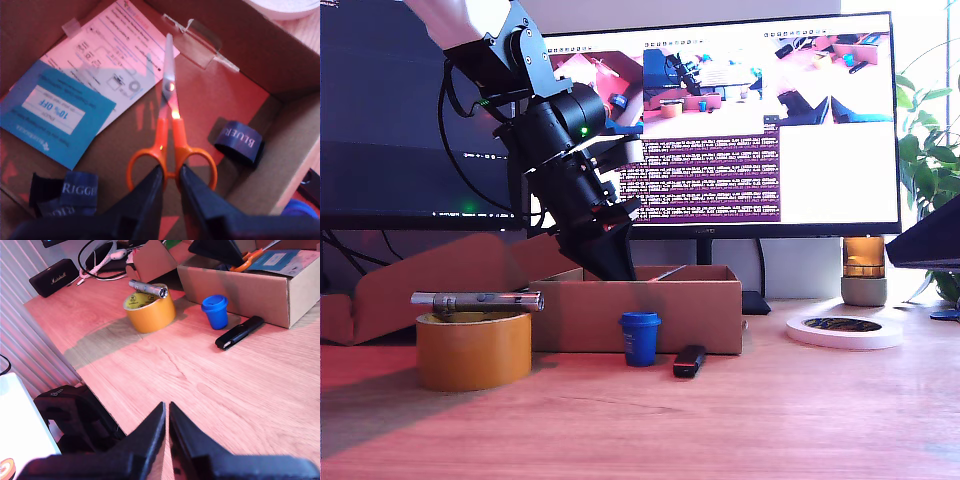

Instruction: Pick up the scissors and place it inside the cardboard box

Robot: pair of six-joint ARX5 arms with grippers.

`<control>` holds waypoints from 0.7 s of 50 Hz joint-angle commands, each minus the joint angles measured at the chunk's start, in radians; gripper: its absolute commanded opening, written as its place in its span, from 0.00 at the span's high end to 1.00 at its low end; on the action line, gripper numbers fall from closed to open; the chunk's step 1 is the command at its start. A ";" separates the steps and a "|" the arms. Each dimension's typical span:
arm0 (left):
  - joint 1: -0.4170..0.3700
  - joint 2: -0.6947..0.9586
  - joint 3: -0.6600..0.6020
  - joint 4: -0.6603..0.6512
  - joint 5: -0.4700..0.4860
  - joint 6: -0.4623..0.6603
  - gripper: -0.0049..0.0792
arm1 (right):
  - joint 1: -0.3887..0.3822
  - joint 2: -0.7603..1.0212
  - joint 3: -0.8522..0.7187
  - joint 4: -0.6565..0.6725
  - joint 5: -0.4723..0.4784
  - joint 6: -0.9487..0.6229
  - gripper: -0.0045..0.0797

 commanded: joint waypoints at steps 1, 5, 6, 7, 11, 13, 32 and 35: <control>-0.003 0.024 0.000 0.003 0.001 -0.002 0.85 | -0.003 0.005 -0.001 0.005 0.006 -0.006 0.96; -0.003 0.024 0.000 0.005 0.000 -0.002 0.83 | -0.003 0.005 -0.001 0.005 0.007 -0.006 0.96; -0.003 0.024 0.000 0.006 0.000 -0.002 0.82 | -0.003 0.005 -0.001 0.005 0.007 -0.006 0.96; -0.003 0.024 0.000 0.006 0.000 -0.002 0.80 | -0.003 0.005 -0.001 0.005 0.007 -0.006 0.96; -0.003 0.024 0.000 0.006 0.000 -0.002 0.71 | -0.003 0.005 -0.001 0.005 0.007 -0.006 0.96; -0.003 0.024 0.000 0.006 0.001 -0.002 0.68 | -0.003 0.005 -0.001 0.005 0.007 -0.006 0.96; -0.003 0.021 0.044 -0.078 0.011 -0.002 0.97 | -0.003 0.005 -0.001 0.000 0.035 -0.008 0.96; -0.003 0.006 0.052 -0.100 0.013 -0.002 0.96 | -0.003 0.005 -0.001 -0.002 0.052 -0.029 0.96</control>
